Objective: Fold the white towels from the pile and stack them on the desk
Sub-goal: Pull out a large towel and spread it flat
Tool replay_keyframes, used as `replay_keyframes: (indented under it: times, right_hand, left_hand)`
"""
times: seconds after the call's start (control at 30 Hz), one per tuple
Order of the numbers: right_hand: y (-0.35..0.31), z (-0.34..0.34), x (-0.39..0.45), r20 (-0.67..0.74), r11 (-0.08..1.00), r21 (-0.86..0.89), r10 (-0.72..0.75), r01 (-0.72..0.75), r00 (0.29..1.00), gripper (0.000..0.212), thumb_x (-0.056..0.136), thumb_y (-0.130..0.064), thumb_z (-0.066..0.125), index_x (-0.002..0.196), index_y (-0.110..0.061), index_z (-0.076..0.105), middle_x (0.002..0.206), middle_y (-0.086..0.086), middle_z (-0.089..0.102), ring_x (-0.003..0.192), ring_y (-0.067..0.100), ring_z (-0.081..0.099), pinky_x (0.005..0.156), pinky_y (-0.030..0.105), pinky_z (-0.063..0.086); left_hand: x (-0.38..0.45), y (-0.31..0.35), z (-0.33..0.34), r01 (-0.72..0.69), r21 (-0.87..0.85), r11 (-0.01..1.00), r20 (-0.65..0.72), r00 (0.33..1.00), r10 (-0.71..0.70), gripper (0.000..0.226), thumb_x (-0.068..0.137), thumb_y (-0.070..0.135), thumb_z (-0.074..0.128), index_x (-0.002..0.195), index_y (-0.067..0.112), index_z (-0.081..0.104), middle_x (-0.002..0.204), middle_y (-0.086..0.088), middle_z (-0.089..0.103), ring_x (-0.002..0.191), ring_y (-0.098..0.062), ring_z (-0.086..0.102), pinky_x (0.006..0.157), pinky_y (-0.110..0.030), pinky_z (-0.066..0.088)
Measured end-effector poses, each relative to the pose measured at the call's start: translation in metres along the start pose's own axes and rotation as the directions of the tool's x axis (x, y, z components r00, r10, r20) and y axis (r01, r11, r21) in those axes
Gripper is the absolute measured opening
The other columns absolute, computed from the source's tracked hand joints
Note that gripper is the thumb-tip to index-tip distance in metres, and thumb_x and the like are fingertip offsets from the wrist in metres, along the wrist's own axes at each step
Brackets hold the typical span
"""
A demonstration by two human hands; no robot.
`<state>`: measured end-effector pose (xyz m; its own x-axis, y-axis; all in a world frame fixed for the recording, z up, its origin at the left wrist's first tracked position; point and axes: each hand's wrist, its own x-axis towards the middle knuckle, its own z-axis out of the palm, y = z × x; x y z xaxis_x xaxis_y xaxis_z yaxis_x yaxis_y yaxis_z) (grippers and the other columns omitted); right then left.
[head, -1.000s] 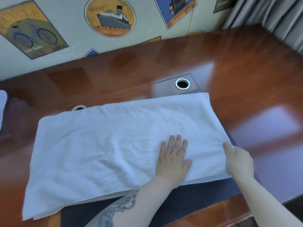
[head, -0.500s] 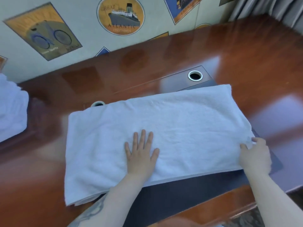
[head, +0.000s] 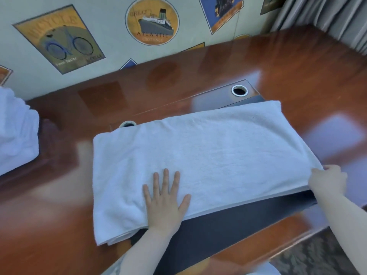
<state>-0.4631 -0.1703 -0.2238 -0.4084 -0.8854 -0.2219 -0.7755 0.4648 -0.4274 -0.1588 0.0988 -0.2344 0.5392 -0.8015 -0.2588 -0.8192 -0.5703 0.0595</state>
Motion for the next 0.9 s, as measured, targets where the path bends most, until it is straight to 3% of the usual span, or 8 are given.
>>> replay_keyframes:
  times: [0.1, 0.17, 0.27, 0.33, 0.4, 0.5, 0.73, 0.9]
  right_hand:
    - [-0.009, -0.007, -0.023, -0.146, 0.973, -0.192, -0.159, 0.130, 0.976, 0.043, 0.084, -0.001, 0.055, 0.126, -0.008, 0.051, 0.128, 0.025, 0.044, 0.120, 0.042, 0.041, 0.097, 0.051, 0.035]
    - [-0.028, 0.008, -0.070, -0.186, 0.897, -0.155, -0.437, 0.413, 0.880, 0.052, 0.076, 0.006, 0.056, 0.126, -0.010, 0.055, 0.132, 0.019, 0.050, 0.127, 0.036, 0.040, 0.102, 0.048, 0.031]
    - [-0.062, 0.065, -0.183, 0.226, 0.552, -0.020, -0.810, 0.834, 0.541, 0.049, 0.096, -0.019, 0.051, 0.144, -0.022, 0.043, 0.160, 0.004, 0.025, 0.149, 0.023, 0.015, 0.119, 0.045, 0.009]
    - [-0.067, 0.102, -0.242, 0.500, 0.317, 0.022, -0.825, 0.948, 0.264, 0.054, 0.102, -0.043, 0.028, 0.154, -0.036, 0.016, 0.163, -0.008, -0.011, 0.149, 0.016, -0.017, 0.118, 0.045, -0.013]
    - [-0.057, 0.118, -0.258, 0.590, 0.176, -0.062, -0.787, 0.982, 0.179, 0.059, 0.097, -0.054, 0.008, 0.153, -0.043, -0.008, 0.157, -0.010, -0.029, 0.144, 0.017, -0.032, 0.114, 0.049, -0.023]
    - [-0.034, 0.117, -0.233, 0.529, 0.215, -0.207, -0.796, 0.954, 0.294, 0.063, 0.092, -0.064, -0.001, 0.149, -0.045, -0.019, 0.159, -0.010, -0.026, 0.144, 0.021, -0.031, 0.114, 0.053, -0.020]
    - [-0.001, 0.066, -0.123, 0.387, 0.614, -0.330, -0.605, 0.717, 0.696, 0.068, 0.090, -0.067, -0.004, 0.150, -0.040, -0.021, 0.161, -0.006, -0.023, 0.145, 0.018, -0.029, 0.119, 0.040, -0.015]
    - [0.018, 0.021, -0.053, 0.274, 0.832, -0.372, -0.326, 0.412, 0.905, 0.068, 0.098, -0.060, 0.013, 0.155, -0.030, -0.009, 0.164, 0.004, -0.012, 0.150, 0.023, -0.014, 0.121, 0.048, -0.005]
  left_hand:
    - [-0.007, -0.018, 0.004, -0.060, 0.014, 0.998, -0.035, 0.998, 0.061, 0.073, 0.092, 0.064, 0.005, 0.155, 0.029, 0.019, 0.162, -0.001, 0.016, 0.150, -0.027, 0.014, 0.120, -0.053, 0.017]
    - [-0.010, -0.031, 0.010, -0.029, 0.003, 1.000, -0.077, 0.997, 0.029, 0.078, 0.089, 0.065, -0.013, 0.155, 0.030, 0.006, 0.164, 0.002, 0.003, 0.151, -0.020, 0.000, 0.123, -0.045, 0.004]
    - [-0.016, -0.039, 0.012, 0.068, -0.015, 0.998, -0.093, 0.993, -0.069, 0.076, 0.088, 0.063, -0.012, 0.155, 0.030, 0.000, 0.163, 0.004, -0.004, 0.151, -0.018, -0.009, 0.122, -0.040, -0.005]
    - [-0.025, -0.046, 0.011, 0.170, -0.038, 0.985, -0.091, 0.981, -0.173, 0.075, 0.089, 0.061, -0.006, 0.155, 0.030, 0.007, 0.164, 0.001, 0.001, 0.152, -0.022, -0.003, 0.121, -0.044, 0.000]
    - [-0.036, -0.060, 0.008, 0.230, -0.105, 0.968, -0.090, 0.967, -0.239, 0.078, 0.090, 0.063, -0.006, 0.155, 0.027, 0.016, 0.164, -0.007, 0.010, 0.151, -0.031, 0.008, 0.121, -0.048, 0.011]
    - [-0.044, -0.075, 0.005, 0.233, -0.156, 0.960, -0.075, 0.966, -0.247, 0.081, 0.091, 0.063, -0.009, 0.155, 0.023, 0.020, 0.161, -0.018, 0.017, 0.149, -0.036, 0.015, 0.120, -0.049, 0.018]
    - [-0.043, -0.063, 0.001, 0.295, -0.193, 0.936, -0.093, 0.944, -0.317, 0.079, 0.088, 0.055, 0.009, 0.153, 0.015, 0.028, 0.157, -0.026, 0.022, 0.146, -0.042, 0.018, 0.117, -0.052, 0.018]
    - [-0.014, -0.022, -0.009, 0.302, -0.240, 0.922, -0.041, 0.946, -0.321, 0.062, 0.099, 0.040, 0.032, 0.156, 0.020, 0.020, 0.164, -0.011, 0.007, 0.150, -0.031, 0.004, 0.119, -0.046, 0.006]
